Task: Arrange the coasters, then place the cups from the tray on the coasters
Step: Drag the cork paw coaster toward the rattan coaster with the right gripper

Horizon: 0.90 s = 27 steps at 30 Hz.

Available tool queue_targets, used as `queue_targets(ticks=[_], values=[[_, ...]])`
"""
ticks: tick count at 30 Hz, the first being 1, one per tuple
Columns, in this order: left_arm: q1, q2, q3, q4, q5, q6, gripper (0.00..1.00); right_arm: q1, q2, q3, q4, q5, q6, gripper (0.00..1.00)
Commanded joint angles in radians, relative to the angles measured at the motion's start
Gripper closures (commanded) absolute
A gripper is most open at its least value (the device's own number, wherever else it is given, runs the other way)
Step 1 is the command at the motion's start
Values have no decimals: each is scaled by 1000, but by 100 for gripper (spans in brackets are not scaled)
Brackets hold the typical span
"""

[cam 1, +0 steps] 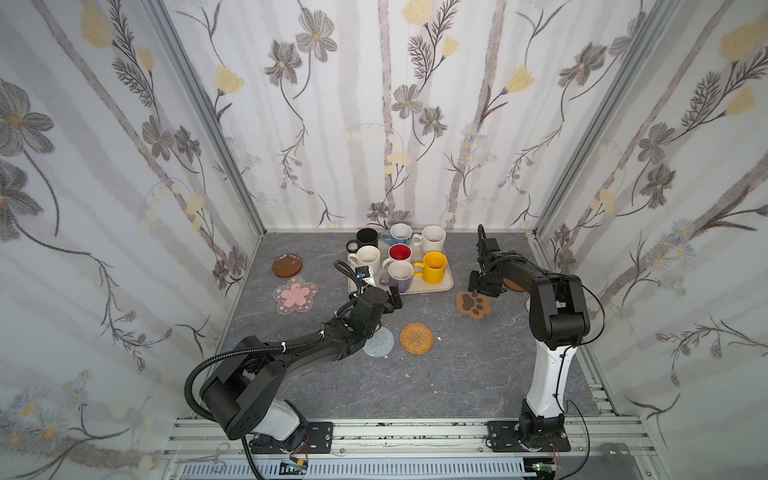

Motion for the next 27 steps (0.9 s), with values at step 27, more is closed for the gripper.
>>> queue_targets(ticks=[27], values=[[3, -6, -17, 26, -24, 3, 0, 221, -200, -335, 33, -72, 27, 47]])
